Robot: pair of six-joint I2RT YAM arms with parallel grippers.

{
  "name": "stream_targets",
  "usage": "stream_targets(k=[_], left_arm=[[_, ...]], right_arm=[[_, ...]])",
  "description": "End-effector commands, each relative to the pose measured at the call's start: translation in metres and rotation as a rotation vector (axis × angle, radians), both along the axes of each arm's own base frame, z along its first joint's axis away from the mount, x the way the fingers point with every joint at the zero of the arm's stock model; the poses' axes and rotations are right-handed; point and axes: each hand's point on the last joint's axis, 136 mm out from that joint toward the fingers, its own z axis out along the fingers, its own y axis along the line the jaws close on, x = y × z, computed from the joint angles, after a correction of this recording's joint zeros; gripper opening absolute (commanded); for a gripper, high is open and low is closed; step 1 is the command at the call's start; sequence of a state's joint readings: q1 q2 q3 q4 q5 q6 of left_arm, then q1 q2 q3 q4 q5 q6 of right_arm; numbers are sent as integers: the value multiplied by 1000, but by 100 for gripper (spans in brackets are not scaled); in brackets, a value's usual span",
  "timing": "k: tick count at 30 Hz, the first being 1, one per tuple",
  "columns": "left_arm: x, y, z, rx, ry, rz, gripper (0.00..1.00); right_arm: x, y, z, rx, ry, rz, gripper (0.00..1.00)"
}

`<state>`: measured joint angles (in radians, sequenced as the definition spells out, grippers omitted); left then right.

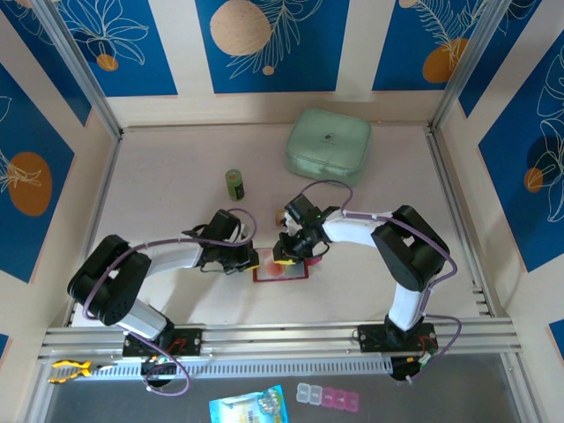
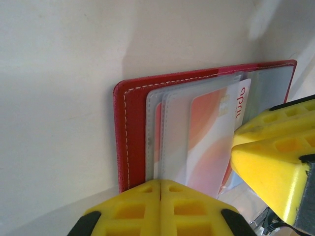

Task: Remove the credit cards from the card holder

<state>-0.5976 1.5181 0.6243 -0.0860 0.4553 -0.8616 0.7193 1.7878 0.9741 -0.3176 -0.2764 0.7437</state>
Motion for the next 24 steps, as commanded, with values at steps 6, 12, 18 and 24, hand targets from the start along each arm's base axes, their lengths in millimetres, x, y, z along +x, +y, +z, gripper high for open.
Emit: stream_targets(k=[6, 12, 18, 24], left_arm=[[7, 1, 20, 13, -25, -6, 0], [10, -6, 29, -3, -38, -14, 0], [9, -23, 27, -11, -35, -44, 0], [8, -35, 19, -7, -22, -67, 0]], right_arm=[[-1, -5, 8, -26, -18, 1, 23], [0, -3, 17, 7, -40, 1, 23], [5, -7, 28, 30, -67, -22, 23], [6, -17, 32, 34, -70, -46, 26]])
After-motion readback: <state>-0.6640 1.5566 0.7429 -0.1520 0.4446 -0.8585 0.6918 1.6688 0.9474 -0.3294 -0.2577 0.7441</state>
